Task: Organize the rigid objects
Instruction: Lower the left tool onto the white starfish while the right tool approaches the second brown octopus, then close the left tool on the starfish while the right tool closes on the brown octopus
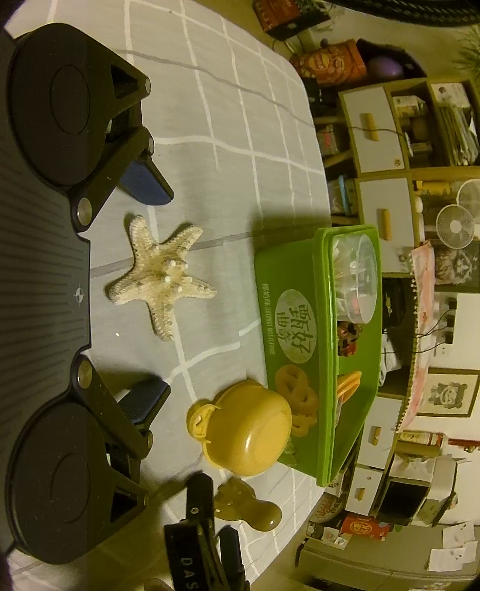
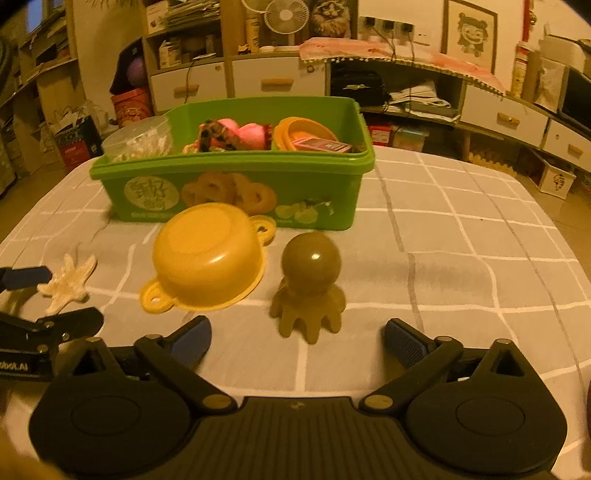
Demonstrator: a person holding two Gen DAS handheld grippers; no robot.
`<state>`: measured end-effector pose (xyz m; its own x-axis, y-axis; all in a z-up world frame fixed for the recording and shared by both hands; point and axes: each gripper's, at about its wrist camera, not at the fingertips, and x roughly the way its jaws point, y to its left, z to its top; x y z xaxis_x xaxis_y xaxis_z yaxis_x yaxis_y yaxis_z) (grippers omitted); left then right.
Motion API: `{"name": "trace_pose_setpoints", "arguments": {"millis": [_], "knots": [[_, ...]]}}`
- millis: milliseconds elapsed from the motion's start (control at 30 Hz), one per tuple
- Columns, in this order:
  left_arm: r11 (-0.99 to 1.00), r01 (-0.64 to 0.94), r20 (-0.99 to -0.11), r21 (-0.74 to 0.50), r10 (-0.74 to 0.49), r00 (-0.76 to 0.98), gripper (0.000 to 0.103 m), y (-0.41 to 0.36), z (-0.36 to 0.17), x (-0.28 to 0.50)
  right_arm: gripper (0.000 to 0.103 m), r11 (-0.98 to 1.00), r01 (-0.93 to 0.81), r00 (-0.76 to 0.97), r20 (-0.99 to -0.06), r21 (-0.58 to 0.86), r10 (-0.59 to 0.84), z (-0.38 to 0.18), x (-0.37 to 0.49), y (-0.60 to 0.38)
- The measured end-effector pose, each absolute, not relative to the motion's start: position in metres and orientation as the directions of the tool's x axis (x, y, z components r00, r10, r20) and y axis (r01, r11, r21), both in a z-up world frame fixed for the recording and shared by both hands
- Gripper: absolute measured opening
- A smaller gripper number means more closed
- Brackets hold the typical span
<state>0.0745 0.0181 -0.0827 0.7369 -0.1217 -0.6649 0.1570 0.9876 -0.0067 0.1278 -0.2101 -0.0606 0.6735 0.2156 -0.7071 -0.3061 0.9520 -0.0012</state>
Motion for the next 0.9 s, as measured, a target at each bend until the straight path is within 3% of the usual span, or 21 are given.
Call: {"name": "trace_pose_setpoints", "arguments": {"millis": [567,667,900], "knots": [[0.985,0.170,-0.648,-0.006,-0.133,0.750,0.068,0.0144,-0.0779,0.0731,0.059,0.963,-0.268,0.689,-0.699,0.001,0.193,-0.0564,0.1355,-0.2119],[0.985,0.171,-0.650,-0.007,-0.135,0.748,0.068,0.0149,-0.0768,0.0744,0.055,0.964,-0.265,0.694,-0.695,-0.003,0.189,-0.0559,0.1358,-0.2126],[0.985,0.175,-0.649,-0.002,-0.134,0.749,0.063,0.0142,-0.0757,0.0738,0.035,0.964,-0.266,0.704,-0.683,0.003,0.196,-0.0530,0.1353,-0.2134]]}}
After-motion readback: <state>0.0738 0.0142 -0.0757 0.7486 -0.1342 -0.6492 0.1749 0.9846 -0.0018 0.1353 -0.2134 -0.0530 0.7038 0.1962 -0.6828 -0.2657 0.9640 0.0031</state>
